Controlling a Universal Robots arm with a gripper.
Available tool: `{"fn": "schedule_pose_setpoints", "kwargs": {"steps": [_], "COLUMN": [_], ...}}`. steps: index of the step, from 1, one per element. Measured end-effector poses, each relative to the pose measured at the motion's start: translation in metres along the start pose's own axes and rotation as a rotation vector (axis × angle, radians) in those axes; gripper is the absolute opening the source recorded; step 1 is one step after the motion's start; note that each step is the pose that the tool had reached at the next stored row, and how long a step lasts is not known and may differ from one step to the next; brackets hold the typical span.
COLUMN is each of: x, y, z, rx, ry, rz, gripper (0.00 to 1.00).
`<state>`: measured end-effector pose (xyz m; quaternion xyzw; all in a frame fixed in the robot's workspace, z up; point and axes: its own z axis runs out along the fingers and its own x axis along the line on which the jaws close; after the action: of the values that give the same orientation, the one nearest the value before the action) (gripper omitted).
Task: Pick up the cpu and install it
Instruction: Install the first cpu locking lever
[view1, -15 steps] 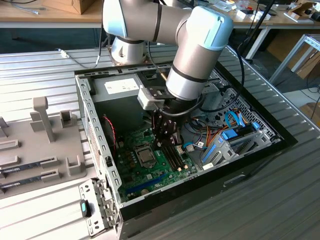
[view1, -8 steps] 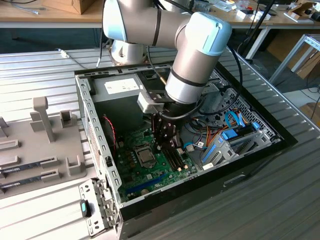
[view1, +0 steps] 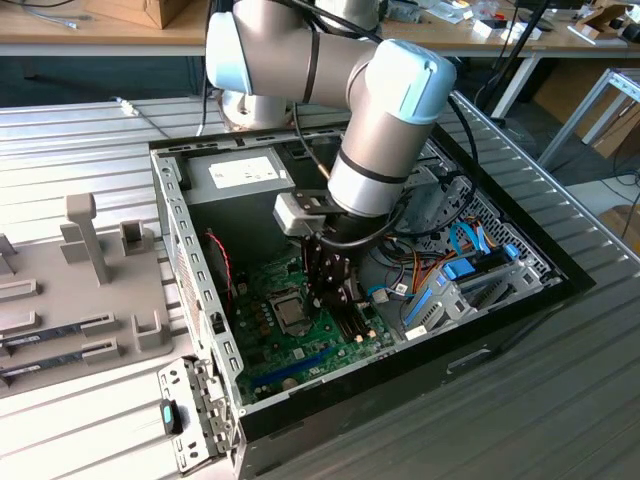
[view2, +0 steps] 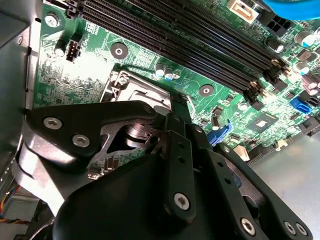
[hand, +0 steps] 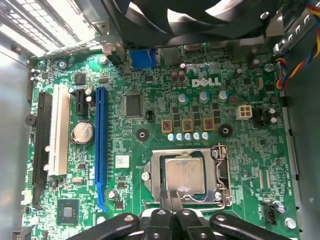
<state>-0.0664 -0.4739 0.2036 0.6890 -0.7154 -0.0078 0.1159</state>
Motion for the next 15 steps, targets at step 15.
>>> {"fn": "schedule_pose_setpoints", "kwargs": {"steps": [15], "x": [0.0011], "y": [-0.0106], "z": [0.0080], "rx": [0.0006], "ry": [0.0323], "rz": [0.005], "gripper": [0.11]}}
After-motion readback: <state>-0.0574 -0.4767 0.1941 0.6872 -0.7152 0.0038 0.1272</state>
